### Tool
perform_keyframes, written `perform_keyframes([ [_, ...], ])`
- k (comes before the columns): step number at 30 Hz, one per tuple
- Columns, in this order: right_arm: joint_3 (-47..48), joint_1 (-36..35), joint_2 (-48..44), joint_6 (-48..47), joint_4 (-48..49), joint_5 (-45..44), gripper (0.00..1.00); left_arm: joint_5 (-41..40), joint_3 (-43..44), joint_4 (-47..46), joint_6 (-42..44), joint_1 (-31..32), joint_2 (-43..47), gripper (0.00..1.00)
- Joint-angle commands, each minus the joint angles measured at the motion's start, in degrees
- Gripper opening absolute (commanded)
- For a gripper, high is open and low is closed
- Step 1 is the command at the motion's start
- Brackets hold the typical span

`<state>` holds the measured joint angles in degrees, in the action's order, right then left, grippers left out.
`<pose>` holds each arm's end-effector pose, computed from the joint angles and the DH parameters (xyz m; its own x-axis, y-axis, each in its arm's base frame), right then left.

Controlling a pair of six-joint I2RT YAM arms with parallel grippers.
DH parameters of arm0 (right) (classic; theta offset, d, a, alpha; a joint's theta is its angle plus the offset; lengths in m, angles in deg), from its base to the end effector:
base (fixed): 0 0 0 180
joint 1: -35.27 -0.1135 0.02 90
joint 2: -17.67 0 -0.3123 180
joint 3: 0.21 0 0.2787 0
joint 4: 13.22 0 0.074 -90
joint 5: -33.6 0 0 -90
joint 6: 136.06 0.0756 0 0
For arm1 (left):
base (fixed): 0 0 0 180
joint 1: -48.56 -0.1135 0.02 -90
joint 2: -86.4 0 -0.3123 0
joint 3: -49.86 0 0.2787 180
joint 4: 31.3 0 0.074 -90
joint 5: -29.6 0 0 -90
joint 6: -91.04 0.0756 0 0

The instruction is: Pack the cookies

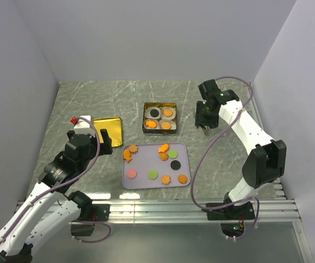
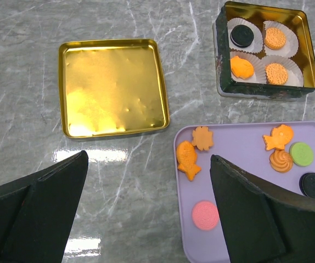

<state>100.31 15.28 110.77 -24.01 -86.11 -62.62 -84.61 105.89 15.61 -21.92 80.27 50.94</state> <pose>0.3554 0.1206 0.3256 -0.9041 0.0682 -0.4218 0.0451 0.9969 0.0645 0.1479 -0.0549 0.3292 -0.4126 -0.1633 -0.8962 0.0063 0.9833 -0.1821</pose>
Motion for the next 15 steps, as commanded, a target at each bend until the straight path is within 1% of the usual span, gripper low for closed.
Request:
perform_keyframes([
  [1,-5.45,2.76,-2.92,0.46,5.09,2.70,0.54,0.21,0.09,-2.05,0.99,0.20,0.31,0.99],
  [10,-17.24,4.96,-1.52,1.16,11.86,6.22,0.53,-0.31,0.18,-1.78,0.72,0.11,0.22,0.99],
  [15,-21.64,5.84,1.29,1.60,14.84,11.13,0.53,-0.93,0.26,-1.35,0.02,0.20,-0.66,0.99],
])
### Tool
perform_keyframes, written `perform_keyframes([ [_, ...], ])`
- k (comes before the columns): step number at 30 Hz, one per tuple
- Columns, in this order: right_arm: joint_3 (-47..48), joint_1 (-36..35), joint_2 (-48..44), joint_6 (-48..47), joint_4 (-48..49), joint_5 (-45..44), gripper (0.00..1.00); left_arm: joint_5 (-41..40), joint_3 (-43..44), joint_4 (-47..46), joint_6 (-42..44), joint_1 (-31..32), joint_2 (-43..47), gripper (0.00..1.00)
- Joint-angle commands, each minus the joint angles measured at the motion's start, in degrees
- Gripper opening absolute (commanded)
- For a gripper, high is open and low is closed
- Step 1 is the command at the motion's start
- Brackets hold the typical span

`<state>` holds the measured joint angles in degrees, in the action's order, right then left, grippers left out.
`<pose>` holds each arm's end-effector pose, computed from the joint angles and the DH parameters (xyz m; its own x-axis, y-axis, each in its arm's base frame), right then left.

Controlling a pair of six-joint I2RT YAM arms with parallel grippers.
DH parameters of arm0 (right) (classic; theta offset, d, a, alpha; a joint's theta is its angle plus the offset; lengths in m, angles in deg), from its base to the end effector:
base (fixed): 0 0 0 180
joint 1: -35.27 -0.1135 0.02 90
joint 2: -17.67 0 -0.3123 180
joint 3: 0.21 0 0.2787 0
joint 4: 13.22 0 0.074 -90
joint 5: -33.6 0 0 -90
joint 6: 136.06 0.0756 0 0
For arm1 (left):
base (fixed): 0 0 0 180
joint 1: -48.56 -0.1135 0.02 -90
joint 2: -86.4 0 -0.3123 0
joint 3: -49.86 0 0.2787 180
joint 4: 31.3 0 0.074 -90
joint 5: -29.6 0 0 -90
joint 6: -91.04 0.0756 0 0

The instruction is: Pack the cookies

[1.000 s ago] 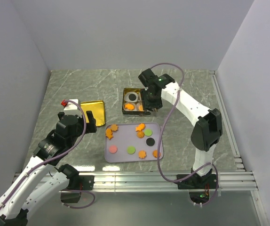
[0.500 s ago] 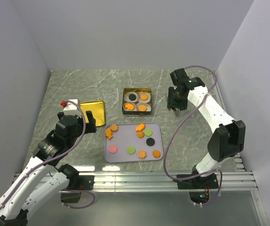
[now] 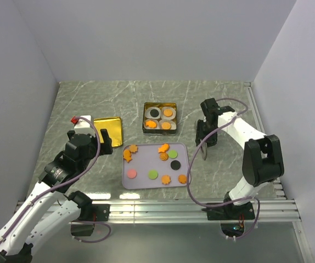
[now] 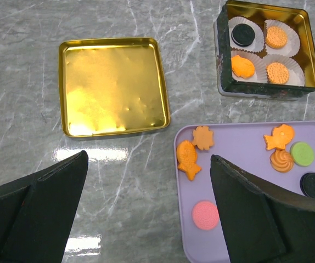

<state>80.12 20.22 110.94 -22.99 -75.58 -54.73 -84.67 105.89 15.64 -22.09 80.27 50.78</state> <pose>0.3349 0.0923 0.2182 -0.9639 0.1464 -0.2224 0.1207 0.9847 0.1254 0.1484 -0.0551 0.3287 -0.4148 -0.1647 -0.8949 0.0037 0.9832 -0.1826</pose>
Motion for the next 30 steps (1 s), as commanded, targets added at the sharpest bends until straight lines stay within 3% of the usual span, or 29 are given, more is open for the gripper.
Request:
perform_keyframes([
  [1,-2.41,0.90,1.47,0.75,4.84,3.51,0.53,-0.95,0.35,-1.37,0.20,0.20,-0.51,0.99],
  [11,-2.16,2.04,11.40,1.98,3.97,5.01,0.57,-0.87,0.44,-1.19,-0.07,0.11,-1.73,0.99],
  [16,-2.16,2.13,13.07,1.45,3.44,2.55,0.68,-0.77,0.79,-0.84,-0.42,0.11,-3.67,0.99],
  [20,-2.68,2.13,12.46,1.80,3.35,2.28,0.76,0.36,1.93,-0.23,-0.07,0.11,-9.80,0.99],
  [23,-2.42,2.13,10.36,2.15,2.82,1.67,0.94,-0.34,3.77,0.65,-0.24,0.11,-16.12,0.99],
  [30,-0.32,2.04,4.20,2.59,0.10,0.35,0.98,2.65,9.48,-2.59,2.04,-1.12,-30.55,0.98],
])
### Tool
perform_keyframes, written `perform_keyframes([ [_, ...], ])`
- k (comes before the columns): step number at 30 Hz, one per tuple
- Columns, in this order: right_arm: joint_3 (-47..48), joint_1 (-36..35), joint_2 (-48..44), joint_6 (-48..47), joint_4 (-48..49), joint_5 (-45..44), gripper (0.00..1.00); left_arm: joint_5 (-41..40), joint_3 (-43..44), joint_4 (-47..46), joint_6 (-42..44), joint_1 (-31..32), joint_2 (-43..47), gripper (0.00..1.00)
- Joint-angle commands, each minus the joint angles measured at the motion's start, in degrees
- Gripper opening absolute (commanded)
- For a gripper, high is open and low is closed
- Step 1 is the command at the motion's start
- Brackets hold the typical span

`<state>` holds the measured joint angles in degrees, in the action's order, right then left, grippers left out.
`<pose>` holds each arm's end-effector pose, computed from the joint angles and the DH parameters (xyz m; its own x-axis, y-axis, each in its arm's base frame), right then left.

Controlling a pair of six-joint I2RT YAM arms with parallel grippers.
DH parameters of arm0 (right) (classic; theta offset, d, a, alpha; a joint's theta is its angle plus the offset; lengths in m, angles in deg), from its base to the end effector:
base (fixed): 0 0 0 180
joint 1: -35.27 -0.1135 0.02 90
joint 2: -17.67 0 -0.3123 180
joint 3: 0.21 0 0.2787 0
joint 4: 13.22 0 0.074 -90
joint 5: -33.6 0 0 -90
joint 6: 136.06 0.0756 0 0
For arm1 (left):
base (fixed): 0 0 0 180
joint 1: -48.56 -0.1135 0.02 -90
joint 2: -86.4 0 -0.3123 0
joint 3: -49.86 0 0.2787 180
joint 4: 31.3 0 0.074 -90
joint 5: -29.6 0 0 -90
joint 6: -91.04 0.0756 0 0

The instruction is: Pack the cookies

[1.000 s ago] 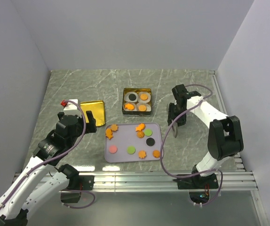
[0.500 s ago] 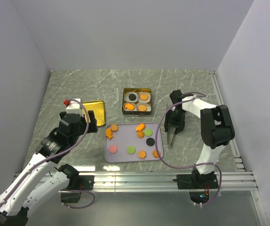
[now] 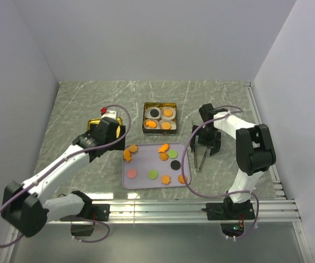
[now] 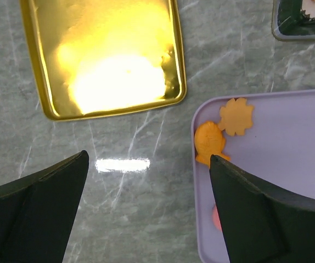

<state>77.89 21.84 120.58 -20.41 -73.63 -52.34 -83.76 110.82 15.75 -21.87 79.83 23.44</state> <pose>0.3442 0.0877 0.1521 -0.9765 0.2107 -0.0446 0.2056 0.9736 0.0997 0.2297 -0.1044 0.2736 -0.6937 0.0031 -0.7203 -0.0170 0.9996 0.0207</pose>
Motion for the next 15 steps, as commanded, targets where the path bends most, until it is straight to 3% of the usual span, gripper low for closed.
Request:
perform_keyframes([
  [1,2.18,0.42,-6.23,0.19,-2.11,-2.29,0.99,2.60,5.25,-3.58,2.69,-0.85,-4.70,0.98],
  [15,5.78,0.60,-16.87,-0.51,-4.66,-0.81,0.99,8.41,16.76,-7.01,7.71,-8.24,-29.76,0.78],
])
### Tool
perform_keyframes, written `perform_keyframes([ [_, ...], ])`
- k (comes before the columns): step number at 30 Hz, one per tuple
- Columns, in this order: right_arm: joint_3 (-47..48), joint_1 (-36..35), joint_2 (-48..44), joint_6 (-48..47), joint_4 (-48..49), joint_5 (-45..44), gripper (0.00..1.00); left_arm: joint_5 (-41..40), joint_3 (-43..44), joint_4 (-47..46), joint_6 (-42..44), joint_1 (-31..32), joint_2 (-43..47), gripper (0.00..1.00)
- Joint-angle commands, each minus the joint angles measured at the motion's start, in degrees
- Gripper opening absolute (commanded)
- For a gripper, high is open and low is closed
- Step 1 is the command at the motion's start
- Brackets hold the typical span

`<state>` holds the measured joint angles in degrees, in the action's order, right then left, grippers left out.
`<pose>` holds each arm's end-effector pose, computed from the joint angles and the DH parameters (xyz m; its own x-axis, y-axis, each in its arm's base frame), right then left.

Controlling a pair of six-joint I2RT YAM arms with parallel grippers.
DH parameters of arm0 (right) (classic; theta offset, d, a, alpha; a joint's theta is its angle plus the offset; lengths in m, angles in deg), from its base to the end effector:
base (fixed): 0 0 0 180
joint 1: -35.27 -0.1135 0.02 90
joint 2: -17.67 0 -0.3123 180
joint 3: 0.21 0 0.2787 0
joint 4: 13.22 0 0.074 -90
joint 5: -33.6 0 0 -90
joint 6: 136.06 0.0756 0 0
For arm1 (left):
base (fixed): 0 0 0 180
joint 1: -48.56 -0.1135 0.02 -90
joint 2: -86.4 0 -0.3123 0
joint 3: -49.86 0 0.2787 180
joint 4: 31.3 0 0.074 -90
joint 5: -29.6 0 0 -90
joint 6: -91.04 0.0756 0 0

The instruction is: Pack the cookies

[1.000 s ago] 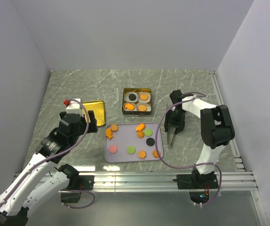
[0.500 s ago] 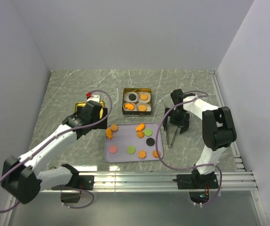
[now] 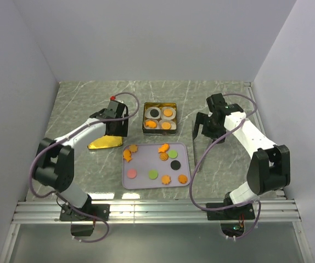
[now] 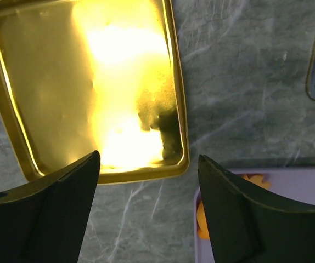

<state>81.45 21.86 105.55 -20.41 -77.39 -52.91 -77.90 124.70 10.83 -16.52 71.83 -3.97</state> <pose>0.3254 0.0823 0.2546 -0.9348 0.2213 -0.2777 0.1701 0.9655 0.1970 0.3477 -0.1248 0.2277 -0.8091 0.0347 -0.5867 -0.0158 0.9966 0.0808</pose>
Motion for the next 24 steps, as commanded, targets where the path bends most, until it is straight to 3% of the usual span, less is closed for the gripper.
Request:
perform_keyframes([
  [1,2.14,0.40,-2.18,-0.51,-0.64,0.03,0.99,2.56,3.24,-2.36,2.70,-0.24,-3.31,0.77],
  [12,2.22,0.49,-1.04,-1.13,0.59,0.12,0.99,1.06,8.60,-1.22,1.39,-0.33,-14.74,0.67],
  [18,3.10,0.49,0.28,-0.95,0.77,0.38,0.99,0.45,10.89,0.72,0.25,-0.33,-18.35,0.43],
  [24,2.66,0.58,-0.07,-0.78,1.12,0.64,0.99,2.73,11.24,1.51,-0.28,-0.94,-19.50,0.06],
])
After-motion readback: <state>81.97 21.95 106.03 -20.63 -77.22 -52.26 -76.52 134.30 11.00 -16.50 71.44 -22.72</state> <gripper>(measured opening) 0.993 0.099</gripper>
